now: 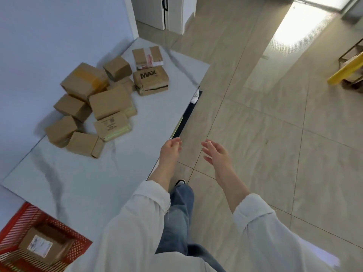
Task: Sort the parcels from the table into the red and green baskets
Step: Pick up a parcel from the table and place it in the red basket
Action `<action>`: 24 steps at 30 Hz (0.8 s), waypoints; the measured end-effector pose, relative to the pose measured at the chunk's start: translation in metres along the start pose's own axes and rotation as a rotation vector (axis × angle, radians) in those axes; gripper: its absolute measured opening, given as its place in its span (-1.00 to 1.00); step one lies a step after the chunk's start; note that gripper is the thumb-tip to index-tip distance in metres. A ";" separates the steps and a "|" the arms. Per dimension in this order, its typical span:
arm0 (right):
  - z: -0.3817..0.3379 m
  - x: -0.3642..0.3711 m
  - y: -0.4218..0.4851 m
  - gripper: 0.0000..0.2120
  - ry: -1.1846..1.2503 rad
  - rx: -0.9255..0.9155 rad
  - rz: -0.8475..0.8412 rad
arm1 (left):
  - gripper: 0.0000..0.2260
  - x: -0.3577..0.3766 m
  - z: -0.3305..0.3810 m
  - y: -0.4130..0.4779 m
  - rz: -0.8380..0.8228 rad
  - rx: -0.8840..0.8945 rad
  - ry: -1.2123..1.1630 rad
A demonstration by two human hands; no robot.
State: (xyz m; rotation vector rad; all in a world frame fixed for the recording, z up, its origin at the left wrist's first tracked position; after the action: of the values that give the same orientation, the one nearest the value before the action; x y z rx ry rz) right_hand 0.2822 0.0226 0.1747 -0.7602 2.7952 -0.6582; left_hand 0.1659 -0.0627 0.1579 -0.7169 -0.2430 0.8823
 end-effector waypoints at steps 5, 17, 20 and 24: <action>-0.046 -0.003 0.072 -0.75 0.002 0.010 0.034 | -0.73 0.027 0.057 0.055 -0.011 -0.039 -0.043; -0.120 -0.006 0.229 -0.77 -0.058 0.007 -0.031 | -0.75 0.093 0.159 0.169 0.037 -0.046 -0.078; -0.139 -0.005 0.267 -0.78 -0.066 0.028 -0.095 | -0.72 0.105 0.178 0.193 0.073 -0.073 -0.135; -0.169 -0.004 0.319 -0.86 -0.105 0.004 -0.192 | -0.70 0.115 0.206 0.223 0.136 -0.124 -0.213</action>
State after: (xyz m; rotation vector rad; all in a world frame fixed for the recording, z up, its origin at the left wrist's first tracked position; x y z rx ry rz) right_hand 0.0992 0.3340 0.1788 -1.0405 2.6474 -0.6347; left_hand 0.0025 0.2180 0.1526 -0.7613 -0.4463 1.0817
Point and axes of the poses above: each hand's wrist, its own y-axis towards the middle knuckle, its own x-axis out of the palm, z = x × y, the point moved 3 cm from there along y, towards the middle knuckle, and after that the axes turned 6 degrees about -x, right-handed, at the moved point
